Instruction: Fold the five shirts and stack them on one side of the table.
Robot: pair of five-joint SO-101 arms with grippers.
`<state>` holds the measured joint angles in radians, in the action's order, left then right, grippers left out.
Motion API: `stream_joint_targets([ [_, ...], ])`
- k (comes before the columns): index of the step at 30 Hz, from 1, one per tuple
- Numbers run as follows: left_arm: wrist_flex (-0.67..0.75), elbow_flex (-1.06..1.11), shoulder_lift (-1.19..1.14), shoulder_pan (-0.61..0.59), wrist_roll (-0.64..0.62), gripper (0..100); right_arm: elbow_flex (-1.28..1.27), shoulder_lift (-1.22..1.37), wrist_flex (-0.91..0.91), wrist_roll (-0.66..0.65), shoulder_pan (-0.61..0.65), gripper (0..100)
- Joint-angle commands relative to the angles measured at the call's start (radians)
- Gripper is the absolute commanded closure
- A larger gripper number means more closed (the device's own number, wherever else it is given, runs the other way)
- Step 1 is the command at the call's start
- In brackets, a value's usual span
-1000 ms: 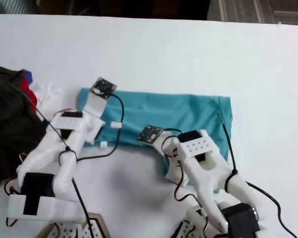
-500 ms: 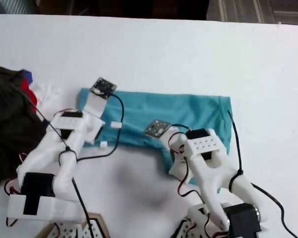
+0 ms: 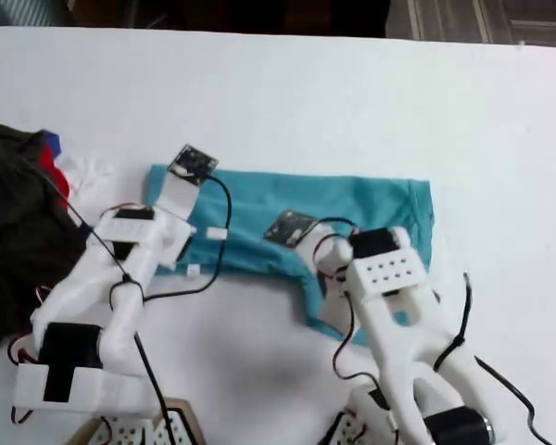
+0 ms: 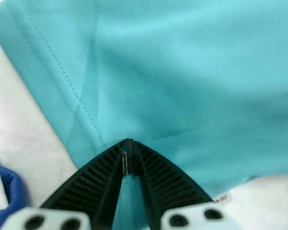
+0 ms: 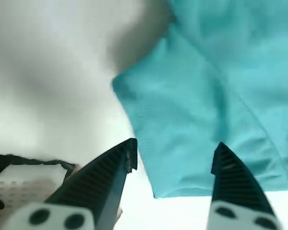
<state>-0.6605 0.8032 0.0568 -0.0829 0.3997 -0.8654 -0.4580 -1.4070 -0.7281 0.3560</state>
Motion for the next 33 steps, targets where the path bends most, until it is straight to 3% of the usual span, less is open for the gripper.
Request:
stream_joint_targets([
  [1,0.023,-0.004,0.046,0.002,0.003,97,-0.066,-0.036,0.024,0.003,0.059,74.0],
  [5,0.023,-0.004,0.046,0.002,0.003,97,-0.146,-0.035,0.15,0.075,0.065,69.2],
  [18,0.023,-0.004,0.046,0.002,0.003,97,-0.236,-0.016,0.274,0.078,0.062,70.0],
  [24,0.02,-0.004,0.046,0.0,0.003,97,-0.207,0.177,0.352,0.078,-0.021,70.0],
  [30,0.02,-0.004,0.046,0.0,0.003,97,-0.1,0.338,0.315,0.078,-0.07,70.2],
  [33,0.02,-0.004,0.046,0.0,0.003,97,-0.086,0.355,0.309,0.078,-0.068,79.3],
])
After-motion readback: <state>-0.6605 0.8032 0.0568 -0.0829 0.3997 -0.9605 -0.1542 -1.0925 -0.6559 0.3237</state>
